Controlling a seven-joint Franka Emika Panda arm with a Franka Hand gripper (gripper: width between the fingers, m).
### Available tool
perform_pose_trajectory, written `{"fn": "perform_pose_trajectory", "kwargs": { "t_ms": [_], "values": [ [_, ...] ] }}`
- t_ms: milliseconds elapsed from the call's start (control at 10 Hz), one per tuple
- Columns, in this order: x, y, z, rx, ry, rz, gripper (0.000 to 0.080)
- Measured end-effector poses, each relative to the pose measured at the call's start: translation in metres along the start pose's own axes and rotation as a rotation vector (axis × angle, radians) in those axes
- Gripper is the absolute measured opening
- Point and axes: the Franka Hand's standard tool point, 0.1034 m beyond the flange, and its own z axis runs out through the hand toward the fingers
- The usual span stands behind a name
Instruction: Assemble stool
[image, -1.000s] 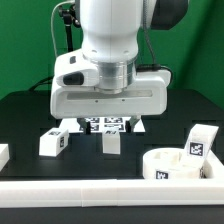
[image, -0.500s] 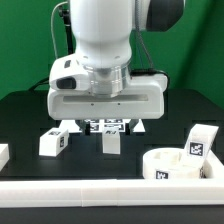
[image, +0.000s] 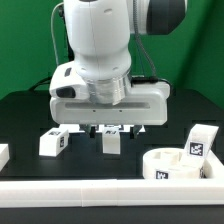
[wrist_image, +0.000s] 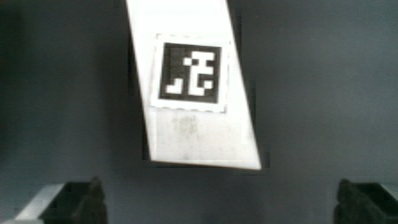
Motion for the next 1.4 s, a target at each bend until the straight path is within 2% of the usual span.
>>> {"fn": "perform_pose_trajectory", "kwargs": {
  "t_ms": [400, 500, 600, 800, 900, 1100, 1400],
  "values": [
    [-0.006, 0.0, 0.003, 0.0, -0.055, 0.001, 0.0649],
    [-0.011, 0.002, 0.006, 0.001, -0.145, 0.003, 0.0649],
    [-0.005, 0.004, 0.009, 0.002, -0.187, 0.005, 0.0649],
    [-0.008, 0.005, 0.017, -0.001, -0.285, 0.006, 0.0649],
    [-0.013, 0.005, 0.019, -0.001, -0.353, 0.002, 0.0649],
    [-0.006, 0.004, 0.026, -0.003, -0.357, -0.004, 0.0649],
    [-0.011, 0.005, 0.037, -0.004, -0.379, -0.001, 0.0649]
  ]
}}
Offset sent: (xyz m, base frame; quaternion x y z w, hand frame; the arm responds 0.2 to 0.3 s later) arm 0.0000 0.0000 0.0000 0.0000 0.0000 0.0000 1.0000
